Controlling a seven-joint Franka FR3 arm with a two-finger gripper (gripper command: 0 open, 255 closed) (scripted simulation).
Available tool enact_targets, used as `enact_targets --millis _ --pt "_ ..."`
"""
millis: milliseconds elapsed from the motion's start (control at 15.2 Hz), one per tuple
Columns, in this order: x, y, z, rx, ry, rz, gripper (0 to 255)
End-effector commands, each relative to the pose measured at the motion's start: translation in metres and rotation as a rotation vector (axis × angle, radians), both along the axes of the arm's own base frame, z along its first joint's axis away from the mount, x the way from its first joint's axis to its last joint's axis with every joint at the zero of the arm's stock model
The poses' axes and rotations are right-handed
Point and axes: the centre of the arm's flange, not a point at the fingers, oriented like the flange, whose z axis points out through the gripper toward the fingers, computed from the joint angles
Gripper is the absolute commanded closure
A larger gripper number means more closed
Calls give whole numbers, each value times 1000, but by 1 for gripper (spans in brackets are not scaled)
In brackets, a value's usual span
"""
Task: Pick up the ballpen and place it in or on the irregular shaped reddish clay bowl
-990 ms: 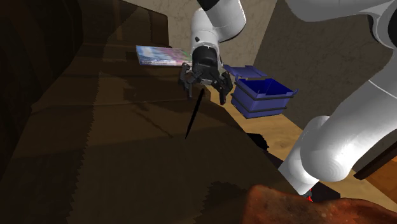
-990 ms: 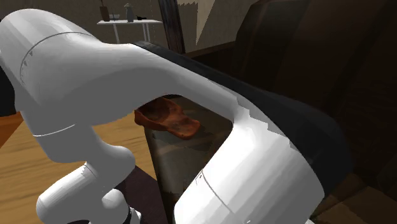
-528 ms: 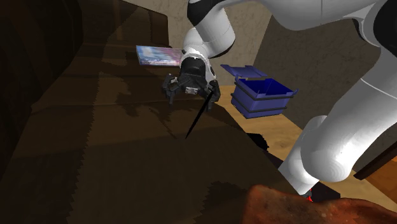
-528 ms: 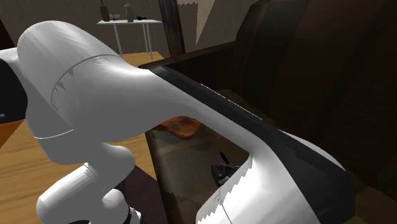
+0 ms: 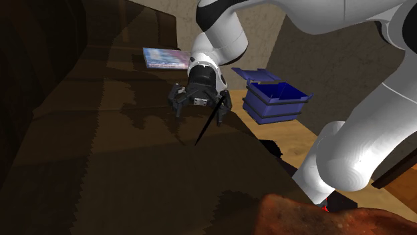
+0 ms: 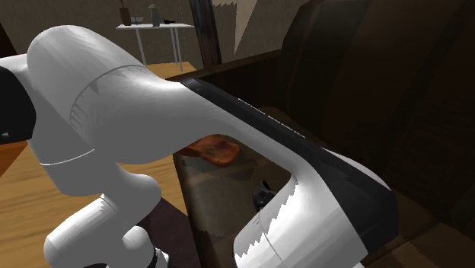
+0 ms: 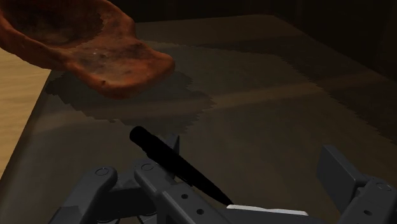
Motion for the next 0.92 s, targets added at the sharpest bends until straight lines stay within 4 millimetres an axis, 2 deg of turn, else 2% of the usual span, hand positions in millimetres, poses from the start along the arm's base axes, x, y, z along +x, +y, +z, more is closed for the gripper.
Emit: enact_targets --millis 0,132,198,792,858 --pt "0 0 0 0 0 0 0" --pt "0 0 0 0 0 0 0" --pt "0 0 0 0 0 0 255" --pt "0 0 0 0 0 0 255" --pt "0 0 5 0 0 0 255"
